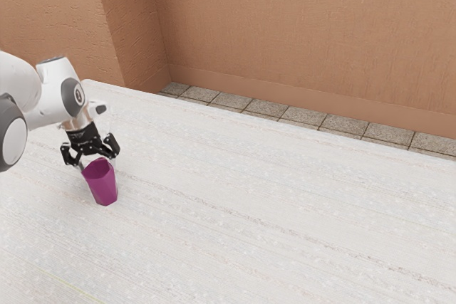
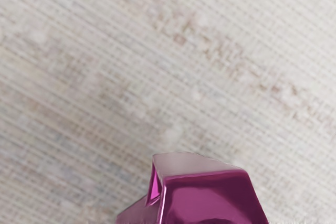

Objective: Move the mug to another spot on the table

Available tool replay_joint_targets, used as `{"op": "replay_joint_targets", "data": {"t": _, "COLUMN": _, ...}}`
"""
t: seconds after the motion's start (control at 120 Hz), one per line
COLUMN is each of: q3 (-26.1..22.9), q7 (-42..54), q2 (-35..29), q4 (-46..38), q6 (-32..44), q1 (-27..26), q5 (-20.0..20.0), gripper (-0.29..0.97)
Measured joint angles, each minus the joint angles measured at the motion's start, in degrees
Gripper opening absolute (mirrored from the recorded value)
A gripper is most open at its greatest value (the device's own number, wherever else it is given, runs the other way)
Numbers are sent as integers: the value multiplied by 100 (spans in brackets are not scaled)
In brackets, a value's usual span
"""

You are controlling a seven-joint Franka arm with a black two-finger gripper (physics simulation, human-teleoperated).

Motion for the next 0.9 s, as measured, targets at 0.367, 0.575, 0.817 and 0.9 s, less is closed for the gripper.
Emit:
{"op": "replay_joint_targets", "data": {"t": 0.367, "q3": 2, "q7": 397, "q2": -1, "q4": -20, "q6": 83, "q1": 0, "q5": -94, "gripper": 32}}
{"op": "replay_joint_targets", "data": {"t": 0.575, "q3": 2, "q7": 448, "q2": -29, "q4": -14, "q6": 113, "q1": 1, "q5": -37, "gripper": 21}}
{"op": "replay_joint_targets", "data": {"t": 0.817, "q3": 9, "q7": 515, "q2": -82, "q4": 21, "q6": 110, "q1": 0, "q5": -36, "gripper": 12}}
{"op": "replay_joint_targets", "data": {"t": 0.9, "q3": 3, "q7": 530, "q2": -94, "q4": 38, "q6": 103, "q1": 0, "q5": -16, "gripper": 7}}
